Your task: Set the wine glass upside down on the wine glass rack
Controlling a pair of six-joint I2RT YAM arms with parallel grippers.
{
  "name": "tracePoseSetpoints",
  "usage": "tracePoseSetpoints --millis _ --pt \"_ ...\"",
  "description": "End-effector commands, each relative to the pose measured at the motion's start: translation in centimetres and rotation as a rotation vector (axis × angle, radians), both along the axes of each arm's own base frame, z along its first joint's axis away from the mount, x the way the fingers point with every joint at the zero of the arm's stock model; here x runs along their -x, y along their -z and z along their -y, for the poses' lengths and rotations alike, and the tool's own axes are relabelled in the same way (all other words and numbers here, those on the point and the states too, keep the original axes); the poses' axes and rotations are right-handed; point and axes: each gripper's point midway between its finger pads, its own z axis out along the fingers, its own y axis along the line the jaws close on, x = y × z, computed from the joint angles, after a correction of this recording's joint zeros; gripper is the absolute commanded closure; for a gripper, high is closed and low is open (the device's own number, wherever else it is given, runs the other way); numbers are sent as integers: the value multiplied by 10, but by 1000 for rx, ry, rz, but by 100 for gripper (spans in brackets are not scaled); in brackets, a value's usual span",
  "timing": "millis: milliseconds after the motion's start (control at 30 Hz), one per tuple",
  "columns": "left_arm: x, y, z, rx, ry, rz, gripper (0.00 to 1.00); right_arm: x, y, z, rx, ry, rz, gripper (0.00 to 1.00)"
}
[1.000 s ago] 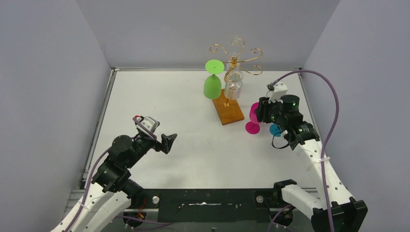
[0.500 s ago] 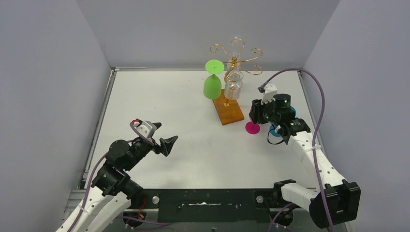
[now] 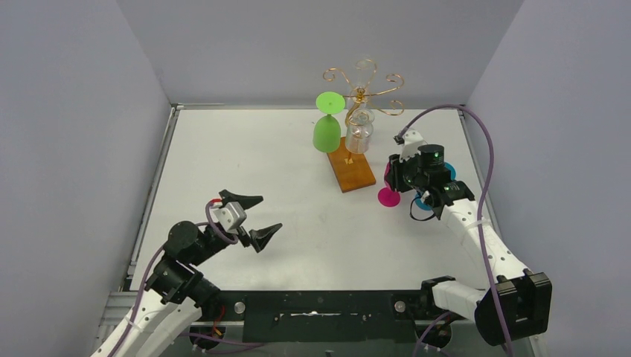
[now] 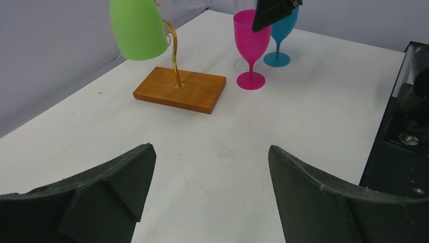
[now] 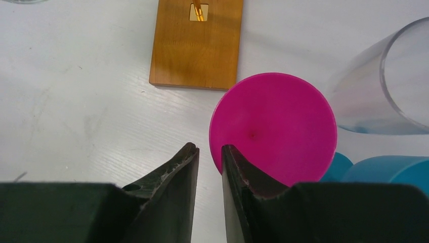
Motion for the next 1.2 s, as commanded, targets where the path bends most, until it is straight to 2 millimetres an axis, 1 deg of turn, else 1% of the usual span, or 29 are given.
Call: tracePoseSetpoints --millis 0,67,200,267,400,467,500,700,967,1167 --pt "17 -26 10 24 119 162 18 0 -11 -3 -7 -11 39 75" --pt "25 -27 13 32 164 194 18 1 -8 0 4 6 39 76" --pt "27 -24 13 20 175 207 18 5 -4 -2 -4 -5 19 80" --pt "29 -23 15 9 198 212 18 7 -6 -4 -9 -12 8 83" --pt "39 -22 22 -8 274 243 18 12 -20 -5 -17 -18 12 92" --pt "40 -21 22 -25 285 265 19 19 -31 -8 -33 -30 23 99" --pt "40 -23 22 -32 284 279 19 23 -36 -10 -42 -37 25 100" --pt "42 -30 21 -72 299 323 19 59 -64 -26 -136 -130 27 100" --pt "51 -28 25 -119 368 376 22 120 -103 -69 -383 -395 7 100" --pt "64 -21 27 -202 470 418 24 158 -137 -92 -547 -595 17 100"
